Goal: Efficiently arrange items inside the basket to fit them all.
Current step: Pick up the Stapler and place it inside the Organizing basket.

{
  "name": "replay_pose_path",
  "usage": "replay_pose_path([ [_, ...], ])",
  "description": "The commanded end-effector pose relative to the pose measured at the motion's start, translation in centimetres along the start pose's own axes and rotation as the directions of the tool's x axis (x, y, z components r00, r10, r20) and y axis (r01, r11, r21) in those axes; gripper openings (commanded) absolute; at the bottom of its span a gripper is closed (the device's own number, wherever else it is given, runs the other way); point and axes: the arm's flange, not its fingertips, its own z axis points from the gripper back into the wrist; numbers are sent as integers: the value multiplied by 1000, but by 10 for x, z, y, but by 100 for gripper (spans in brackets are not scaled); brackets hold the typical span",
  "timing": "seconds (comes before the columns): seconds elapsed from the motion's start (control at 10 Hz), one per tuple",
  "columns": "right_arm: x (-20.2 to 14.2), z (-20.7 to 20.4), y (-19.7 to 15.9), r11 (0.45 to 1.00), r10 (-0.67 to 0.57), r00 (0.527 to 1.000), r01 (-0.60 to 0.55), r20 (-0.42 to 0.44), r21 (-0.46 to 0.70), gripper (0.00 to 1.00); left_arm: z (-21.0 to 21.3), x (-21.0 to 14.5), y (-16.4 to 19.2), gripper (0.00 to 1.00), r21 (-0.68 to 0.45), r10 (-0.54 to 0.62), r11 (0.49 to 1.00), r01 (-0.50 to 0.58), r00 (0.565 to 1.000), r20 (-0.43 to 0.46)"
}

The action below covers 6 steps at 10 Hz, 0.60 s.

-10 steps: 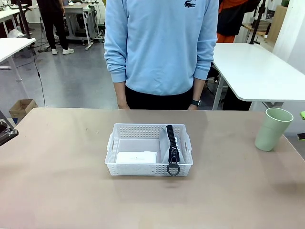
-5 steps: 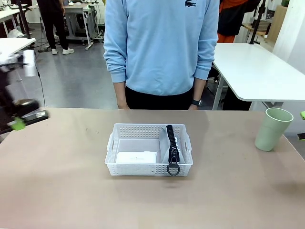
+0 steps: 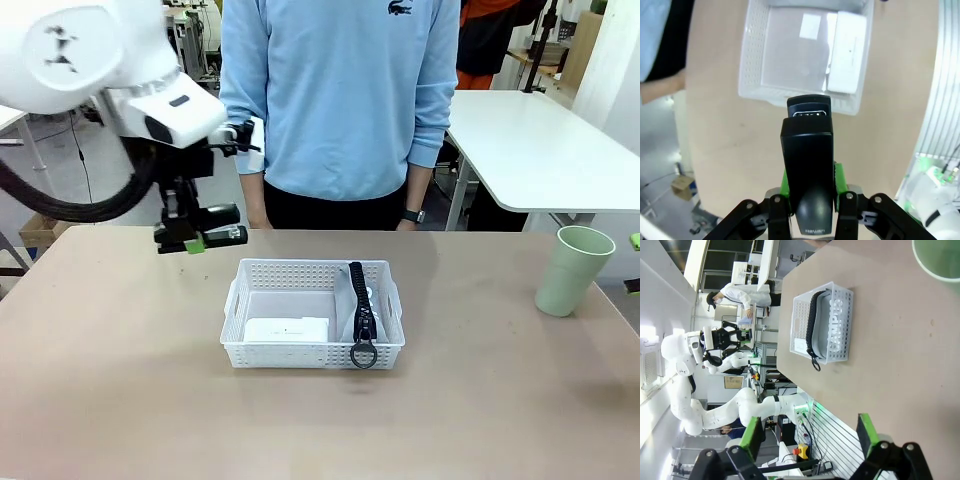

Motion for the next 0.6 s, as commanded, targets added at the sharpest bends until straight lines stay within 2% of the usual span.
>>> replay_pose_path([
  [0.0, 2, 1, 2, 1000, 20, 1000, -20, 15, 23, 100, -5, 10, 4, 37, -20, -64, 998, 64, 998, -6],
  [0.1, 2, 1, 2, 1000, 20, 1000, -20, 15, 23, 100, 0, 11, -1, 37, -63, -24, 998, 15, 991, -129],
  [0.2, 2, 1, 2, 1000, 20, 1000, -20, 15, 23, 100, -9, 9, 2, 37, -15, -24, 1000, 24, 1000, -5],
  [0.4, 2, 1, 2, 1000, 20, 1000, -20, 15, 23, 100, -9, 9, 2, 37, -15, -24, 1000, 24, 1000, -5],
  [0.5, 2, 1, 2, 1000, 20, 1000, -20, 15, 23, 100, -13, 13, 2, 37, -39, -32, 999, 31, 999, -39],
])
